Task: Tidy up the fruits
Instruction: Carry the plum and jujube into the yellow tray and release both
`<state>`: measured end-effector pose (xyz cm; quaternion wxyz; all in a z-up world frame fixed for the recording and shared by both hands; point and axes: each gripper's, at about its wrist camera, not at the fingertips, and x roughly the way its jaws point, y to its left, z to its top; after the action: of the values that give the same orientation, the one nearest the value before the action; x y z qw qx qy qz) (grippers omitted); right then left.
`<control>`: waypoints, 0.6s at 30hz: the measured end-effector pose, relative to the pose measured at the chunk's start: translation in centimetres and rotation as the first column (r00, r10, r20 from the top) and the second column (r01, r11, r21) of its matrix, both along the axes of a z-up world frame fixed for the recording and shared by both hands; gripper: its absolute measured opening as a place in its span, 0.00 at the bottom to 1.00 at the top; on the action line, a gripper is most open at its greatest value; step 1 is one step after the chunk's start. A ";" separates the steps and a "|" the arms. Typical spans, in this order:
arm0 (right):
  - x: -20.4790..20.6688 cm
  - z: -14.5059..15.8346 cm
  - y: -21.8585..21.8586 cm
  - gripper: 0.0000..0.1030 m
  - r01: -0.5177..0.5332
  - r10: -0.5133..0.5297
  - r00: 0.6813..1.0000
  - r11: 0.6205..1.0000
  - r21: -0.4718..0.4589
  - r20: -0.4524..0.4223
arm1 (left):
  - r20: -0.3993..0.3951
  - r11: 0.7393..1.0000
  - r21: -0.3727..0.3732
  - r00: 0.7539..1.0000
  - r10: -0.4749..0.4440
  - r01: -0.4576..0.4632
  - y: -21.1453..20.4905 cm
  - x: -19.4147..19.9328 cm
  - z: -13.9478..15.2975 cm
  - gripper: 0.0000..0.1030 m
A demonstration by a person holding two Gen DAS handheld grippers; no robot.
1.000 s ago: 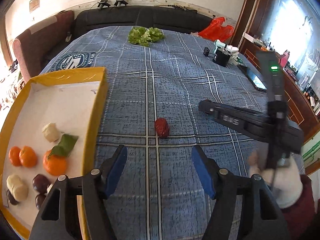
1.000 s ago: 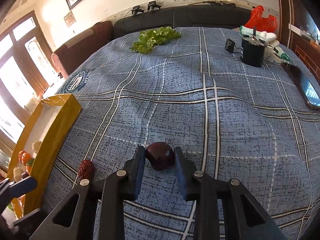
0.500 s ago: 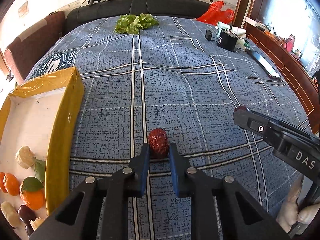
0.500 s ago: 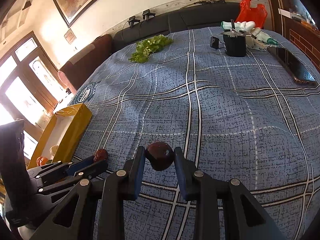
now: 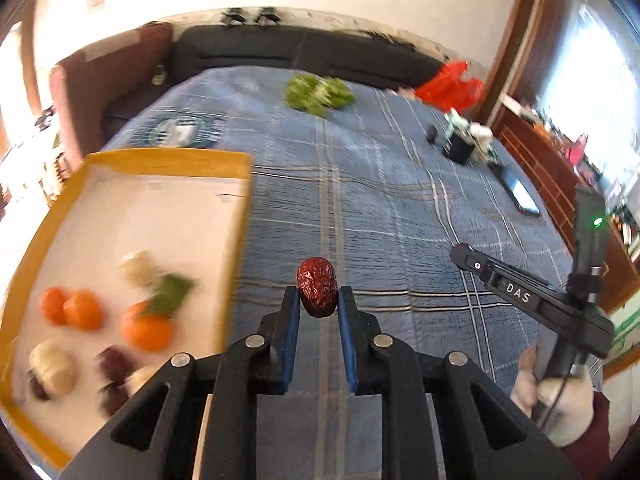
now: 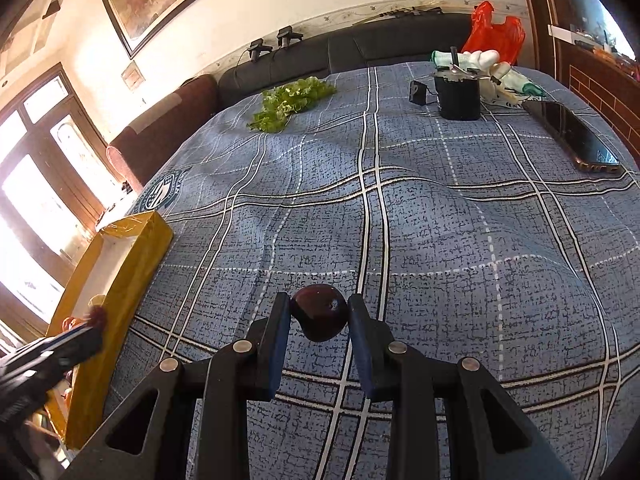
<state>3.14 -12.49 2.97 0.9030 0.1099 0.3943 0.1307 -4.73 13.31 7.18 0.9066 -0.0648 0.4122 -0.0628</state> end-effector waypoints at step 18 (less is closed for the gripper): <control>-5.8 5.6 12.7 0.32 -0.235 0.238 0.969 0.970 -0.060 0.061 | -0.016 0.947 -0.070 0.949 0.315 -0.315 15.6 -8.2 -1.4 0.18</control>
<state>-2.67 0.16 8.60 0.8963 0.0341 0.3773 0.2308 -12.95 28.95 5.80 0.9012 -0.1622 0.3961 0.0681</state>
